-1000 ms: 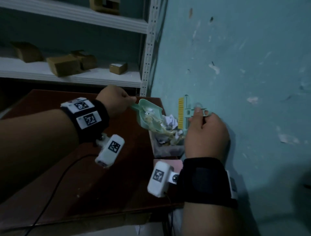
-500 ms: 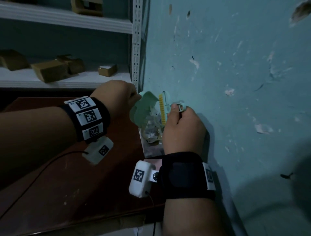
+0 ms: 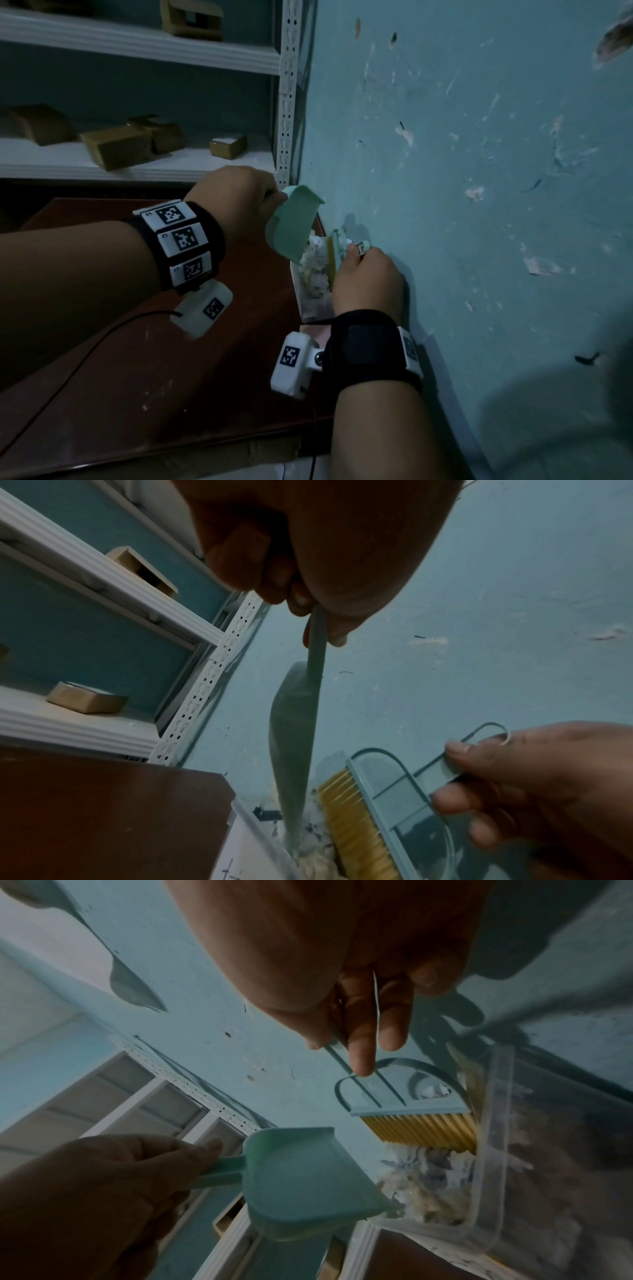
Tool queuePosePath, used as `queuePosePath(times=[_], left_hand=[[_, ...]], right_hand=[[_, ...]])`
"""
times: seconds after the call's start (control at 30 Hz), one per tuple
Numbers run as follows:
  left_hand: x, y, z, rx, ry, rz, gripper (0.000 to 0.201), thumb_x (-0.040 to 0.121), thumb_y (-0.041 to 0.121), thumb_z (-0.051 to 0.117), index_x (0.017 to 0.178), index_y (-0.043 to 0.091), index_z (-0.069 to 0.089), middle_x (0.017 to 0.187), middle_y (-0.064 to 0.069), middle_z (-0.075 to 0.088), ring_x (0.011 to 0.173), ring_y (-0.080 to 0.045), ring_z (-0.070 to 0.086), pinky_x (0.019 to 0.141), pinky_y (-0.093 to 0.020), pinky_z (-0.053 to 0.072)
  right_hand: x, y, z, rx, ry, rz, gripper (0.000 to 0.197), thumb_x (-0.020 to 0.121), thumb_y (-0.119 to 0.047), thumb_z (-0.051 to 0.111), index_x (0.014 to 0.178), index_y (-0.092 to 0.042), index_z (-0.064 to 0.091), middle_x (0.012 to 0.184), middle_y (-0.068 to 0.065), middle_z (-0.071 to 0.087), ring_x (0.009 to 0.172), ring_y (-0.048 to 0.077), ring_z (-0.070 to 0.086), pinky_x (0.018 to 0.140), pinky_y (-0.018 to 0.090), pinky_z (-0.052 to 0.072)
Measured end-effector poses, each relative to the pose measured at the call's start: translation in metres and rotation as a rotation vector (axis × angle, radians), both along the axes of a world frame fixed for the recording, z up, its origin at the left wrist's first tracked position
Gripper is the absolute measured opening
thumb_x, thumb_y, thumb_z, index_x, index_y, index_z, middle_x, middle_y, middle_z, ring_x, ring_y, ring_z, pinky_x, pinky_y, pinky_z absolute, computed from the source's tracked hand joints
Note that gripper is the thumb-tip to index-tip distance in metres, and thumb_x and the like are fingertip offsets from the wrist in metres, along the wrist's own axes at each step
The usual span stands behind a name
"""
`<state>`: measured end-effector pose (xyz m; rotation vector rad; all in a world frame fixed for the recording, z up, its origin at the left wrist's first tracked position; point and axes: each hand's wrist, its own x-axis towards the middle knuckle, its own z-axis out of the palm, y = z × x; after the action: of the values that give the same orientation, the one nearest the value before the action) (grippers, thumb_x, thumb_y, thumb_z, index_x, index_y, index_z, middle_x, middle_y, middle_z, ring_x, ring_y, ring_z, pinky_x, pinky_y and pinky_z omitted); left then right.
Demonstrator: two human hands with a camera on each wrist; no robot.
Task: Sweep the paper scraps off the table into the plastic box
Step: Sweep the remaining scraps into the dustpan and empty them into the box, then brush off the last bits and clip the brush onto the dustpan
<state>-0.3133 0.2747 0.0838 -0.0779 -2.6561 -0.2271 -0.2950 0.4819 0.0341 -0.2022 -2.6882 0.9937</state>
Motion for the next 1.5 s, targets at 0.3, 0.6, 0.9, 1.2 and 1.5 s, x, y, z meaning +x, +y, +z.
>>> queuePosePath(times=[0.3,0.6,0.9,1.2,1.5], left_hand=[[0.012,-0.008,-0.001,0.084,0.045,0.062,0.035,0.102,0.041,0.057,0.09,0.012,0.073,0.078,-0.009,0.068,0.072,-0.029,0.06,0.062,-0.033,0.044],[0.057,-0.038,-0.013,0.537,0.021,0.314,0.039,0.102,0.043,0.06,0.083,0.012,0.074,0.062,-0.009,0.06,0.051,-0.019,0.049,0.047,-0.027,0.033],[0.17,-0.129,-0.042,0.952,0.014,0.463,0.039,0.096,0.048,0.067,0.084,0.012,0.076,0.065,-0.015,0.057,0.056,-0.025,0.049,0.058,-0.033,0.041],[0.284,-0.21,-0.089,1.215,0.171,0.633,0.032,0.091,0.05,0.074,0.08,0.019,0.079,0.057,-0.008,0.051,0.054,-0.022,0.044,0.058,-0.034,0.041],[0.331,-0.268,-0.117,1.344,0.406,0.839,0.038,0.089,0.048,0.075,0.082,0.011,0.076,0.062,-0.011,0.051,0.053,-0.024,0.044,0.056,-0.035,0.043]], right_hand=[[0.008,-0.001,0.018,-0.097,0.166,-0.037,0.045,0.107,-0.047,0.037,0.087,-0.014,0.062,0.081,0.004,0.063,0.073,0.024,0.055,0.054,0.03,0.029],[0.015,-0.01,0.016,-0.105,0.143,-0.021,0.051,0.107,-0.051,0.035,0.095,-0.017,0.071,0.089,-0.004,0.074,0.073,0.015,0.061,0.047,0.019,0.026],[0.042,-0.064,0.011,-0.473,0.152,0.253,0.048,0.104,-0.04,0.052,0.065,-0.018,0.071,0.065,-0.005,0.072,0.064,0.013,0.068,0.066,0.028,0.048],[0.087,-0.137,-0.01,-0.274,-0.052,0.563,0.051,0.102,-0.046,0.052,0.064,-0.018,0.073,0.067,-0.007,0.073,0.063,0.01,0.068,0.068,0.034,0.053],[0.129,-0.227,-0.039,0.226,0.107,0.764,0.03,0.104,-0.044,0.048,0.101,-0.025,0.071,0.09,-0.008,0.067,0.088,0.016,0.063,0.074,0.04,0.055]])
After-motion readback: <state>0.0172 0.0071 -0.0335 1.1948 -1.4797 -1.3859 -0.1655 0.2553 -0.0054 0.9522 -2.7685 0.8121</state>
